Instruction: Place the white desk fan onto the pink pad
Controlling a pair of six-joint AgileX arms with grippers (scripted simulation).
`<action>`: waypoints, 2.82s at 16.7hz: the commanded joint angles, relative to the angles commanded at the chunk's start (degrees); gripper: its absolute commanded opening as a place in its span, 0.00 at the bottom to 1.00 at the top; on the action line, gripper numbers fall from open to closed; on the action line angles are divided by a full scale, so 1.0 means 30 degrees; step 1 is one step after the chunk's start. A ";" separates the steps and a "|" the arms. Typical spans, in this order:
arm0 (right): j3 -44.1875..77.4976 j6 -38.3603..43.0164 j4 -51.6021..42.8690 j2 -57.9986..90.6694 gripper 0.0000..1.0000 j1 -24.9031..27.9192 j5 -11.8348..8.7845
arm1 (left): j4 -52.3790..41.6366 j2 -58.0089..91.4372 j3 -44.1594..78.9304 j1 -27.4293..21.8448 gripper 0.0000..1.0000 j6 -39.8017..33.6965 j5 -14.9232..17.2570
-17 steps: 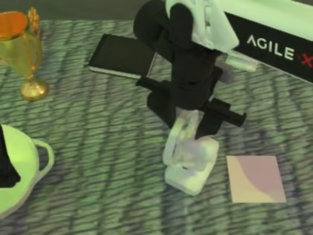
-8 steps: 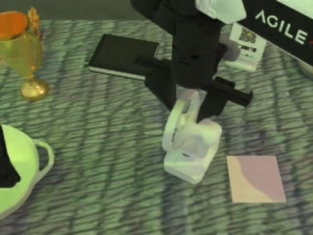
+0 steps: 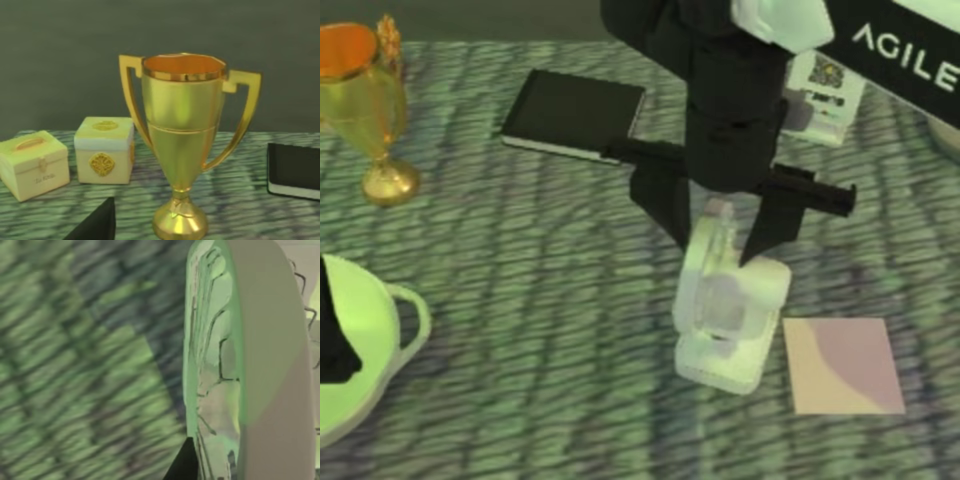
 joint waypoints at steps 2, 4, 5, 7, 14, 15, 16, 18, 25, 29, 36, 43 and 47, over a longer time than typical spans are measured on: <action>-0.0771 -0.2577 -0.0395 -0.0447 0.00 -0.0214 -0.0386 | 0.0000 0.0000 0.0000 0.0000 1.00 0.0000 0.0000; -0.1672 -0.5893 -0.0712 -0.1051 0.00 -0.0496 -0.0774 | 0.0000 0.0000 0.0000 0.0000 1.00 0.0000 0.0000; -0.2166 -0.7785 -0.0803 -0.1426 0.00 -0.0662 -0.0952 | 0.0000 0.0000 0.0000 0.0000 1.00 0.0000 0.0000; -0.3218 -1.1893 -0.0813 -0.2312 0.00 -0.1044 -0.1254 | 0.0000 0.0000 0.0000 0.0000 1.00 0.0000 0.0000; -0.7138 -2.7232 0.0513 -0.5731 0.00 -0.2641 -0.1427 | 0.0000 0.0000 0.0000 0.0000 1.00 0.0000 0.0000; -0.7705 -2.9199 0.0809 -0.6145 0.00 -0.2875 -0.1319 | 0.0000 0.0000 0.0000 0.0000 1.00 0.0000 0.0000; -0.8272 -3.1069 0.1123 -0.6532 0.00 -0.3106 -0.1182 | 0.0000 0.0000 0.0000 0.0000 1.00 0.0000 0.0000; -0.9397 -3.4522 0.1797 -0.7252 0.00 -0.3560 -0.0844 | 0.0000 0.0000 0.0000 0.0000 1.00 0.0000 0.0000; -1.1989 -4.1696 0.3730 -0.8808 0.00 -0.4627 0.0288 | 0.0000 0.0000 0.0000 0.0000 1.00 0.0000 0.0000; -1.2074 -4.1935 0.3812 -0.8857 0.00 -0.4665 0.0343 | 0.0000 0.0000 0.0000 0.0000 1.00 0.0000 0.0000; -1.3850 -4.1876 0.5783 -0.8737 0.00 -0.4663 0.0312 | 0.0000 0.0000 0.0000 0.0000 1.00 0.0000 0.0000; -1.4487 -4.1930 0.6429 -0.8653 0.15 -0.4663 0.0343 | 0.0000 0.0000 0.0000 0.0000 1.00 0.0000 0.0000; -1.4487 -4.1930 0.6429 -0.8653 0.45 -0.4663 0.0343 | 0.0000 0.0000 0.0000 0.0000 1.00 0.0000 0.0000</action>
